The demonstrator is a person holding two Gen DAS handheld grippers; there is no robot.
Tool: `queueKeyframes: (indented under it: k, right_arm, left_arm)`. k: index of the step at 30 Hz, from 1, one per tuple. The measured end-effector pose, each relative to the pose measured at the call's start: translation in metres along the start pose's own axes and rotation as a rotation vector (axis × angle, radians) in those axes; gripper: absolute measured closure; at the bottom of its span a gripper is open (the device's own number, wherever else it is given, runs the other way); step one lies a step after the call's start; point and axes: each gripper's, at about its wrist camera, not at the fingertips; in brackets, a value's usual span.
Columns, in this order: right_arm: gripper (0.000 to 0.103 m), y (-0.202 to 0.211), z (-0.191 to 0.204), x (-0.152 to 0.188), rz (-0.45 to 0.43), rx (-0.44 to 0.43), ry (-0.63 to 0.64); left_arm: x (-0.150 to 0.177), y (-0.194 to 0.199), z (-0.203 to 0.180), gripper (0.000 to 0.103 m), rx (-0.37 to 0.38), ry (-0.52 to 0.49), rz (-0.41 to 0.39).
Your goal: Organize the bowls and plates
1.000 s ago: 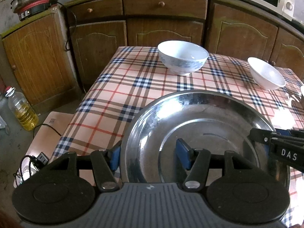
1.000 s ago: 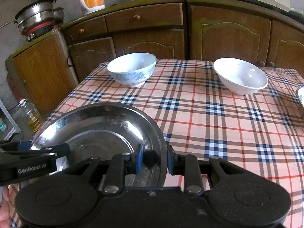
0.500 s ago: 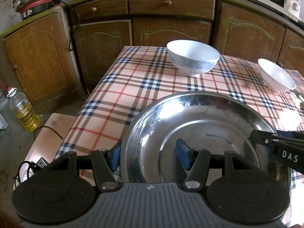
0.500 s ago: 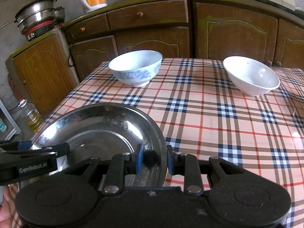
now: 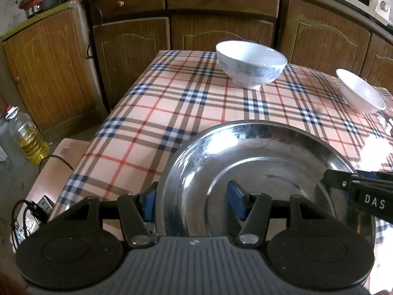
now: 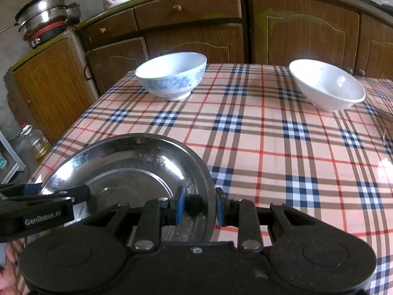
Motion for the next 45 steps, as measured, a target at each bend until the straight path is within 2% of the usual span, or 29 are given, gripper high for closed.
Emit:
queueKeyframes:
  k: [11, 15, 18, 27, 30, 45]
  right_arm:
    - [0.07, 0.002, 0.001, 0.001, 0.0, 0.003, 0.014]
    - [0.07, 0.01, 0.004, -0.003, -0.02, 0.016, 0.031]
    - [0.069, 0.017, 0.004, -0.006, -0.032, 0.037, 0.034]
    - [0.06, 0.05, -0.002, -0.012, -0.054, 0.036, 0.013]
    - [0.053, 0.062, -0.002, -0.015, -0.066, 0.037, 0.021]
    - [0.046, 0.118, -0.013, -0.021, -0.12, 0.05, 0.026]
  left_arm:
    - [0.002, 0.0, 0.0, 0.043, -0.006, 0.008, -0.001]
    - [-0.002, 0.008, -0.001, 0.034, -0.006, 0.0, -0.022]
    - [-0.004, 0.015, -0.001, 0.034, -0.013, -0.004, -0.027]
    - [-0.008, 0.041, 0.0, 0.028, -0.006, 0.01, -0.042]
    - [-0.011, 0.051, -0.004, 0.026, 0.006, 0.009, -0.053]
    - [-0.018, 0.098, -0.042, 0.023, 0.079, -0.033, -0.111]
Point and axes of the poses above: each gripper's, at about its wrist camera, not at the fingertips, and y roughly against the way its jaws point, z to its left, x to its underside, and after that the axes turned 7 degrees about -x, right-handed
